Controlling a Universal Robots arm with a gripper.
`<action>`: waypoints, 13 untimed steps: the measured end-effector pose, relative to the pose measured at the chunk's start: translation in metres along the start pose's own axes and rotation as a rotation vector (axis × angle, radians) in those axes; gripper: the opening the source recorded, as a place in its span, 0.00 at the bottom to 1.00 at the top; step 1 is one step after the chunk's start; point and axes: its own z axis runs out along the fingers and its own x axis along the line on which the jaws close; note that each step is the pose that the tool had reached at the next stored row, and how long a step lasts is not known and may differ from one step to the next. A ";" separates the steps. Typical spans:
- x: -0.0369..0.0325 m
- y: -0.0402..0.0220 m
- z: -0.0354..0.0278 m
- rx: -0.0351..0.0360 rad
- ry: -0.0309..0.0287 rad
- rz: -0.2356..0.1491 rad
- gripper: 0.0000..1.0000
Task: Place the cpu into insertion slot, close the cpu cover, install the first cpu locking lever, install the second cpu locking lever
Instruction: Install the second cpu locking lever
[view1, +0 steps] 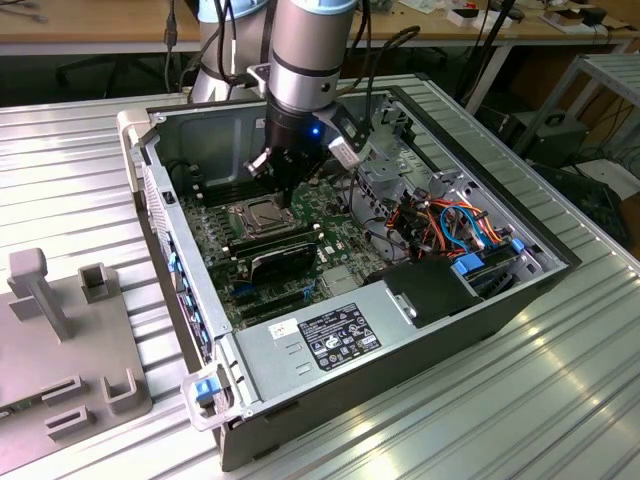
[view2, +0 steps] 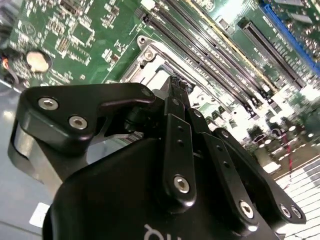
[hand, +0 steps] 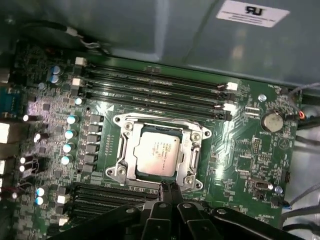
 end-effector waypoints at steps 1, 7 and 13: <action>0.0000 0.0000 0.0000 -0.0005 0.0009 -0.018 0.11; 0.0000 0.0000 0.0003 -0.0053 0.0095 -0.211 0.11; -0.0005 -0.0001 0.0004 -0.0077 0.0113 -0.354 0.11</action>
